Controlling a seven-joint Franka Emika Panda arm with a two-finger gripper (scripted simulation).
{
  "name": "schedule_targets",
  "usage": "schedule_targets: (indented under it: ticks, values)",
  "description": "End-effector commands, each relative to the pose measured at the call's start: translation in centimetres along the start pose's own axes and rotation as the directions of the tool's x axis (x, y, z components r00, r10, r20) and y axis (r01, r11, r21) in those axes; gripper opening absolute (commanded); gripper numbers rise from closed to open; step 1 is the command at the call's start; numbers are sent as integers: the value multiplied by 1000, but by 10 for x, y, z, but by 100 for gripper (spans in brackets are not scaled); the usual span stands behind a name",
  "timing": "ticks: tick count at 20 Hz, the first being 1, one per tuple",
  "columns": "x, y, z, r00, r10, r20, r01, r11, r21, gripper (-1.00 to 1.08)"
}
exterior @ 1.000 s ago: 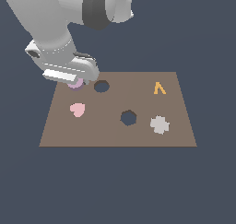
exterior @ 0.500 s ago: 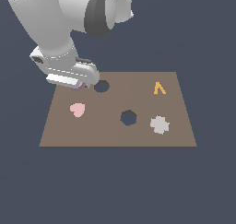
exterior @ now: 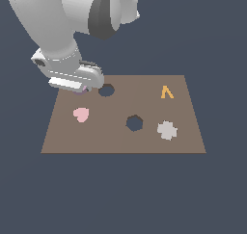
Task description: Insert a designated object into the corresponding slot on a board.
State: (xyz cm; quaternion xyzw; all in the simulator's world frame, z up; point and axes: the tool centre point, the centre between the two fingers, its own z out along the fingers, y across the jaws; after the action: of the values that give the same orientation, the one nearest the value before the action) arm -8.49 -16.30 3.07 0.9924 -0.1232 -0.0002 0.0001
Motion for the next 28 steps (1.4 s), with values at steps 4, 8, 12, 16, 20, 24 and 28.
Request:
schedule_targets:
  ticks: [4, 8, 12, 16, 20, 24, 28]
  values:
    - [0, 0, 0, 1000, 3, 0, -3, 1000, 0, -100]
    - [-2, -2, 0, 1000, 24, 0, -24, 1000, 0, -100]
    - [-5, -6, -1, 998, 67, 0, -67, 998, 0, -100]
    - [-9, -13, -2, 991, 130, 0, -130, 991, 0, -100]
    - [-13, -22, -3, 977, 213, 0, -213, 977, 0, -100]
    - [-18, -33, -4, 950, 312, 0, -312, 950, 0, -100]
    - [-22, -47, -5, 906, 424, 0, -424, 906, 0, -100]
